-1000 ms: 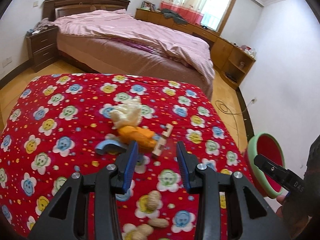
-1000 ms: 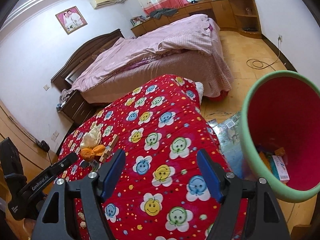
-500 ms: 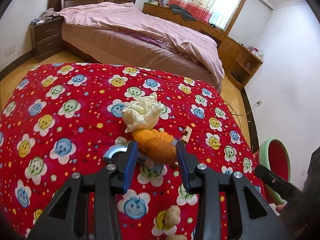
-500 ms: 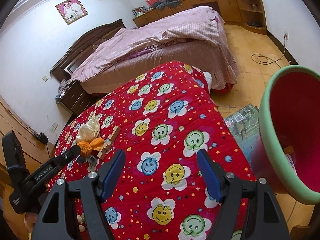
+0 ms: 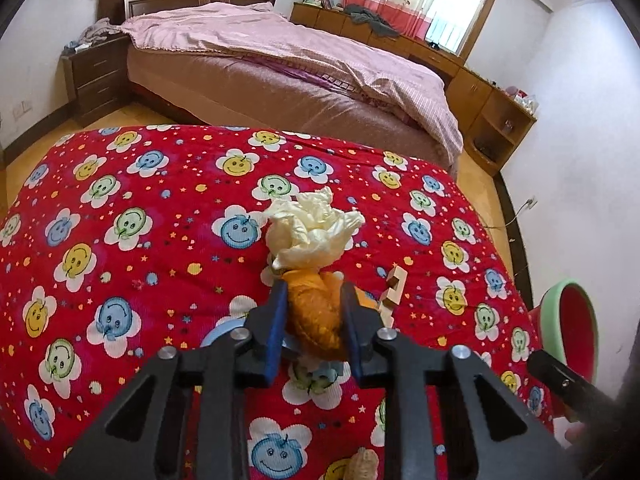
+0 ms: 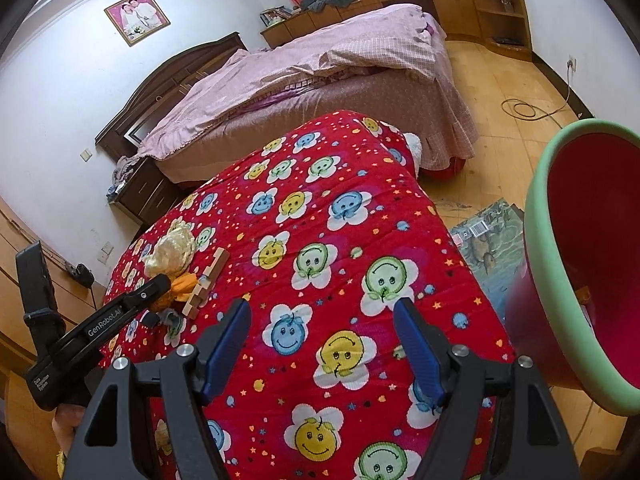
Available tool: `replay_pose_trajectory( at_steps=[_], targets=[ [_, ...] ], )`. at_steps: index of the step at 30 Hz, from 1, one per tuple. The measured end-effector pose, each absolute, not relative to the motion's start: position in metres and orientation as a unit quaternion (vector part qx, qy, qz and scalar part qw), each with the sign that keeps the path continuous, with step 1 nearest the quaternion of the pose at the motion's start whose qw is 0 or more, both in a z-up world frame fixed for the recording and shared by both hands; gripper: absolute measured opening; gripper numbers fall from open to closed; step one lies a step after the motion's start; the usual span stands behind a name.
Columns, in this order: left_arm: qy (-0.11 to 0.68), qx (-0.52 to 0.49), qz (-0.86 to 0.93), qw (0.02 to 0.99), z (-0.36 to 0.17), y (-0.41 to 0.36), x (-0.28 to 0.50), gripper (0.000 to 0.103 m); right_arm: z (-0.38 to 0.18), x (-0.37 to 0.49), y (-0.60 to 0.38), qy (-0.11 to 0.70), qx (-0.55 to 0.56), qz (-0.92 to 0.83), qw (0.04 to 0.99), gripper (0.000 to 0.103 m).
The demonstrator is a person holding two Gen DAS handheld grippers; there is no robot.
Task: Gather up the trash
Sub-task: 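Move the left gripper to the orange cloth item and grasp it, then grasp the light wooden stick with the right gripper while the left holds the orange item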
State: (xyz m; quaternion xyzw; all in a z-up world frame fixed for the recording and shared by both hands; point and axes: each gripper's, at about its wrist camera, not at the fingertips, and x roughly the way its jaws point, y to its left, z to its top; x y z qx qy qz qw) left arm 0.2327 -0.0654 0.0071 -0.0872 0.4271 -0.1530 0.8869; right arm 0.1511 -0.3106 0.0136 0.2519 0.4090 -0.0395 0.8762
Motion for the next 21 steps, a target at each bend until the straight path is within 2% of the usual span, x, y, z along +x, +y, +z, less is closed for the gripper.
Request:
replay_pose_trajectory(
  at_steps=[14,21],
  targets=[
    [0.38,-0.156,-0.151,0.899,0.043,-0.015,0.202,0.019,0.023,0.166,-0.277,0.417,0.215,-0.012,0.883,0.076],
    [0.376,-0.162,-0.089,0.908,0.036,0.027,0.195,0.019,0.018,0.185,-0.245,0.433,0.189,0.015,0.881,0.076]
  ],
)
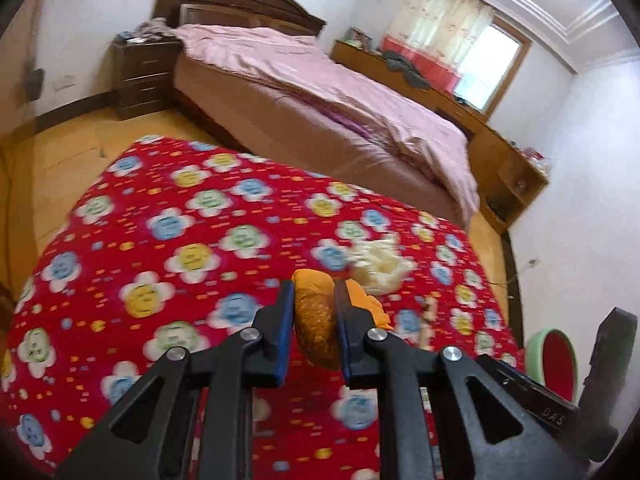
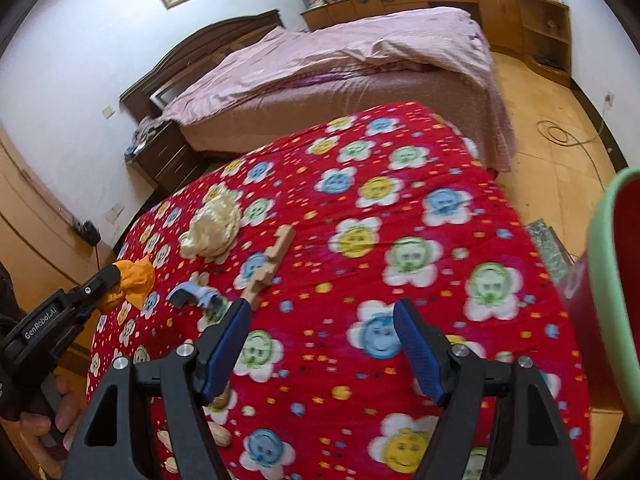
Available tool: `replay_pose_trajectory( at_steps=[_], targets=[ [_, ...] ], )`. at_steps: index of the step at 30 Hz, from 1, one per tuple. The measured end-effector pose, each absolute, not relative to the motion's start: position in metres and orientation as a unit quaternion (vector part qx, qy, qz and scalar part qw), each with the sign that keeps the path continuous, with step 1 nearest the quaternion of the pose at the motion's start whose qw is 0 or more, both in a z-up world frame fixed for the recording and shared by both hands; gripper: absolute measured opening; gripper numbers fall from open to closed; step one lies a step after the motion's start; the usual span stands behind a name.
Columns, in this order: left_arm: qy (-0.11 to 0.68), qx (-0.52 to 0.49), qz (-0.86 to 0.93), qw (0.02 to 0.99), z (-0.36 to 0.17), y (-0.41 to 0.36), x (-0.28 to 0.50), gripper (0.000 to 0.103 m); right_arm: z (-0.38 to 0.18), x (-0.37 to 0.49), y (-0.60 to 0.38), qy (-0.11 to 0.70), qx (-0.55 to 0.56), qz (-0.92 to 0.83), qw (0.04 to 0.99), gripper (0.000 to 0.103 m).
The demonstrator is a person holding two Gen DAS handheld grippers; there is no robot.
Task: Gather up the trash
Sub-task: 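Grasp the light wooden stick with the right gripper while the left holds the orange item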
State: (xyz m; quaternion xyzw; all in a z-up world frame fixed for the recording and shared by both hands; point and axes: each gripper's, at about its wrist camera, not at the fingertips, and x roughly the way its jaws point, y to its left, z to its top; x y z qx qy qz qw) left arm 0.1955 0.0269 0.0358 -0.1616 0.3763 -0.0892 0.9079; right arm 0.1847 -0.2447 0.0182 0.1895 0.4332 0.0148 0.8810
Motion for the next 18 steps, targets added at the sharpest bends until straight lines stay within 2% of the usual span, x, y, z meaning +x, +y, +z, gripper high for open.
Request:
replay_pose_trajectory(
  at_steps=[7,10,11,18],
  targets=[
    [0.379,-0.175,-0.057,0.907,0.022,0.055,0.192,0.019,0.01,0.207,-0.207,0.443,0.145,0.028,0.884,0.075],
    [0.377,-0.179,-0.05,0.907,0.019,0.062,0.191,0.019,0.006,0.218,-0.195,0.444,0.124,0.026,0.887,0.064],
    [0.377,-0.182,-0.05,0.907,0.019,0.064,0.19,0.019,0.005,0.221,-0.193,0.445,0.12,0.028,0.887,0.056],
    [0.377,-0.188,-0.048,0.906,0.017,0.068,0.19,0.019,-0.006,0.233,-0.185,0.446,0.1,0.022,0.889,0.036]
  ],
)
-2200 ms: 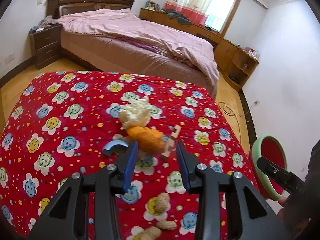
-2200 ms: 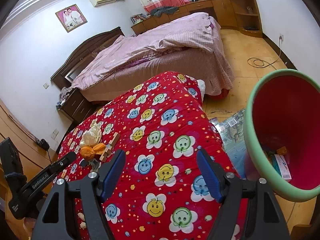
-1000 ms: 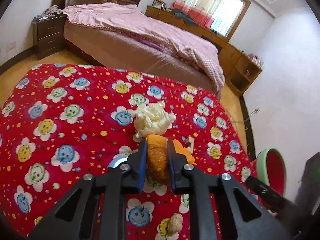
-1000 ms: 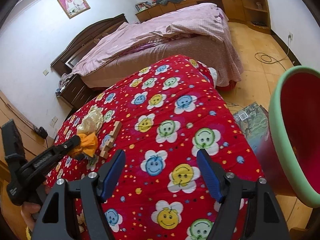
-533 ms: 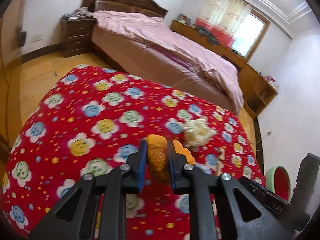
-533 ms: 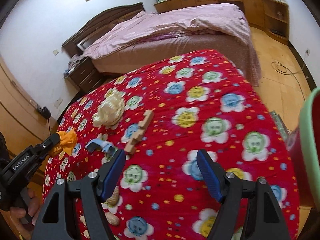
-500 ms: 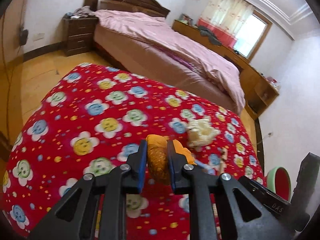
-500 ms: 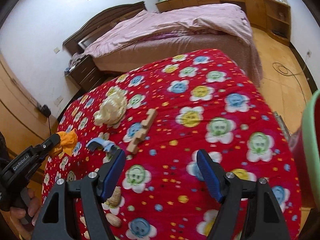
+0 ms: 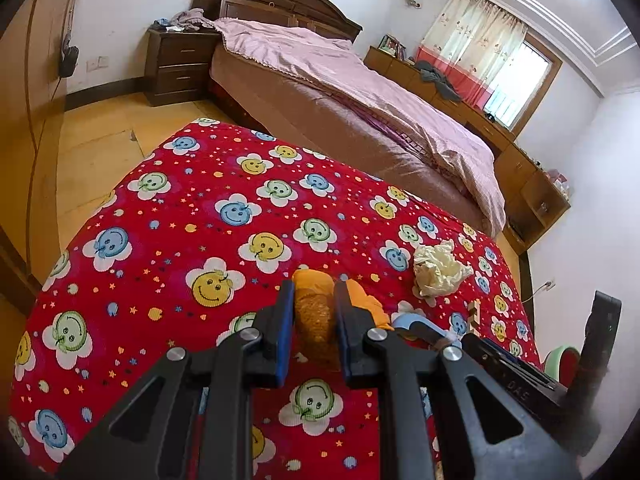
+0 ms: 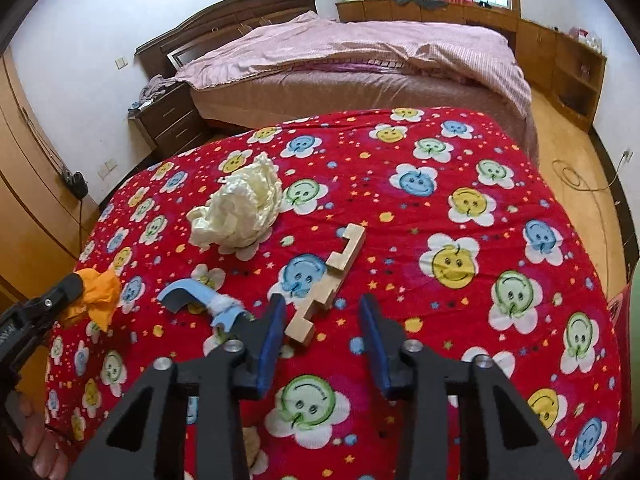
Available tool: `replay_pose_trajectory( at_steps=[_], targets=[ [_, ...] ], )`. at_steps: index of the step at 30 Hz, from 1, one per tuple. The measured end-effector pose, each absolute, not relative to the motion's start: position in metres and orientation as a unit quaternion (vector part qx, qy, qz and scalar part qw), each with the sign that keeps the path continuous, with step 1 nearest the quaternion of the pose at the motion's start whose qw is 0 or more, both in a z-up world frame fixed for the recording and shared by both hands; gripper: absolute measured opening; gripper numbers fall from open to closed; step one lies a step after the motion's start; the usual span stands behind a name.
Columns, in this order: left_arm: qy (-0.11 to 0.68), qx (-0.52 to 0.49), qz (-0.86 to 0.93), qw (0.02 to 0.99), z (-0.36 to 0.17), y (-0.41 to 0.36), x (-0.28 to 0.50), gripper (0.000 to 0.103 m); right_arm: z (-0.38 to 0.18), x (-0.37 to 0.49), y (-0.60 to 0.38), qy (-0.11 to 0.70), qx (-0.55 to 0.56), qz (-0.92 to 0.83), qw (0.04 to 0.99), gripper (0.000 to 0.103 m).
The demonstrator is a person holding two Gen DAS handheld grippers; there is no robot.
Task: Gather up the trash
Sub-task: 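Grasp the light wooden stick with the right gripper while the left holds the orange item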
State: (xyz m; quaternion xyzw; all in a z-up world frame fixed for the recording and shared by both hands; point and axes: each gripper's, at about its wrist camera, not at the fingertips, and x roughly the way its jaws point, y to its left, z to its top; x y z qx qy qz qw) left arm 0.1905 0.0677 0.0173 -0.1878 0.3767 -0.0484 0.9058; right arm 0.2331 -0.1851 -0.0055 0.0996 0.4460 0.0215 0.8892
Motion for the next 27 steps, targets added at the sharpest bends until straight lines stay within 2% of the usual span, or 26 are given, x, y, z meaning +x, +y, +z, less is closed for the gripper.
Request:
replay_pose_trajectory(
  at_steps=[5,14,27],
  targets=[
    [0.375,-0.19,-0.055,0.906,0.02,0.064,0.186,0.019,-0.008,0.231,-0.194,0.441,0.103,0.004,0.891,0.013],
    [0.372,-0.18,-0.077,0.907,0.033,0.049,0.171,0.019,-0.002,0.216,-0.216,0.441,0.156,0.021,0.883,0.013],
    [0.363,-0.173,-0.118,0.908,0.054,0.025,0.146,0.019,0.035,0.156,-0.234,0.402,0.172,0.031,0.899,0.013]
  ],
)
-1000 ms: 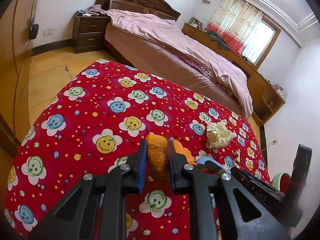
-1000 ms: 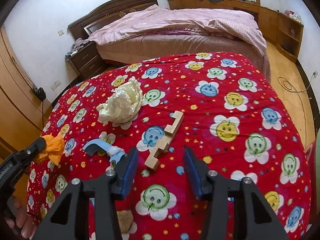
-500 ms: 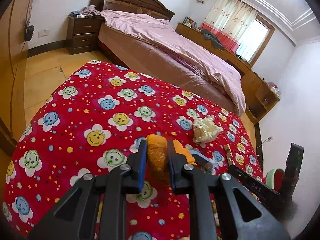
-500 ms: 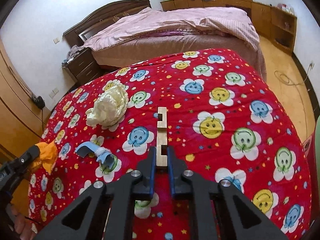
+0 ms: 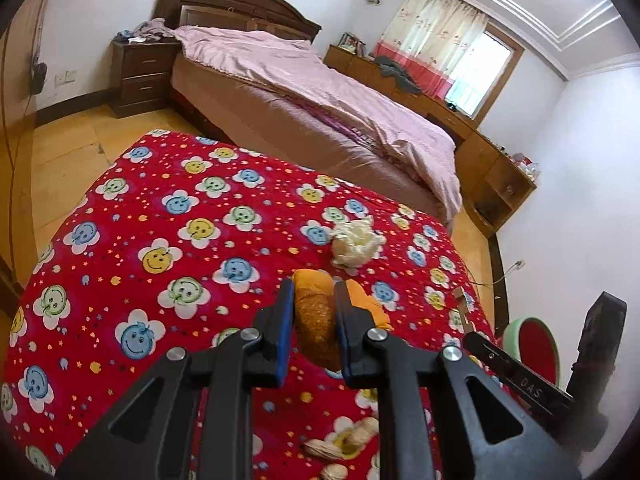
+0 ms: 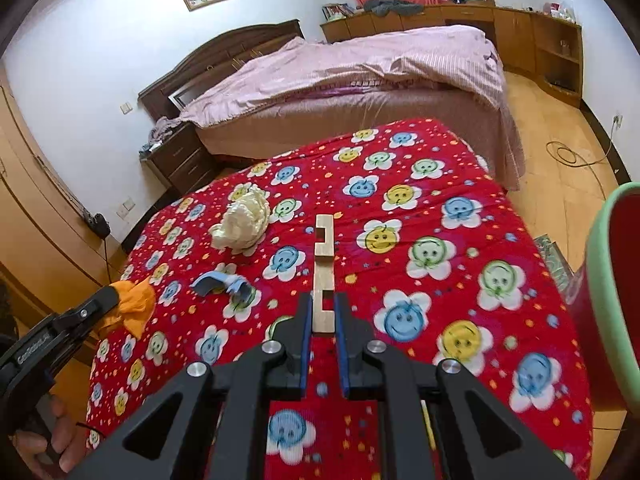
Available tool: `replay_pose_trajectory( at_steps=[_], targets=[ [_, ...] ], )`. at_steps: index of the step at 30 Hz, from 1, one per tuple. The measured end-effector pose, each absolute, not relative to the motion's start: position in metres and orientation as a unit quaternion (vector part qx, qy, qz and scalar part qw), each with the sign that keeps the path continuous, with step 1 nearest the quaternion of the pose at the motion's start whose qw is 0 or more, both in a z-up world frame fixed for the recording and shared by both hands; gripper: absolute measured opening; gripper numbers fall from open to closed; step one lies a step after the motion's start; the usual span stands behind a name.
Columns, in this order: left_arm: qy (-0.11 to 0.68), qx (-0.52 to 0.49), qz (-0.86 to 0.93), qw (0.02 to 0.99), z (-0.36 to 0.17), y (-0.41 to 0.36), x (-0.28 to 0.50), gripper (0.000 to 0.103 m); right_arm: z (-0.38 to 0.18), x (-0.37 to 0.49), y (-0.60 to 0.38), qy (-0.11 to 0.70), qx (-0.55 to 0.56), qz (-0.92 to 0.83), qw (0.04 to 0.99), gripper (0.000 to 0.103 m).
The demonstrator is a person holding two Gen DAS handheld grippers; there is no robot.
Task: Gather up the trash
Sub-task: 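Grasp the light wooden stick with the right gripper while the left holds the orange item, then carry the orange item and wooden stick over the red bucket with both grippers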
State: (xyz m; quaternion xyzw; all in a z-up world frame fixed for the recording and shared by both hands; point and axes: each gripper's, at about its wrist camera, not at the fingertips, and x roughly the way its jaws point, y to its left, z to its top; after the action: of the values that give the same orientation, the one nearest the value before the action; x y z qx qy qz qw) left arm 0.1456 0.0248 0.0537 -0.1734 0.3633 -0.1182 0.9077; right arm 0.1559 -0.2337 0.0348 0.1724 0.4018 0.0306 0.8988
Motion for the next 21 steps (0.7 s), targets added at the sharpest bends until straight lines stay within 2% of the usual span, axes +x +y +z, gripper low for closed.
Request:
replay_pose_trajectory(
  at_steps=[21],
  targets=[
    [0.354,-0.157,-0.184,0.903,0.085,-0.02,0.107,0.019,0.072,0.072,-0.277,0.346,0.198,0.008,0.917,0.013]
  ],
)
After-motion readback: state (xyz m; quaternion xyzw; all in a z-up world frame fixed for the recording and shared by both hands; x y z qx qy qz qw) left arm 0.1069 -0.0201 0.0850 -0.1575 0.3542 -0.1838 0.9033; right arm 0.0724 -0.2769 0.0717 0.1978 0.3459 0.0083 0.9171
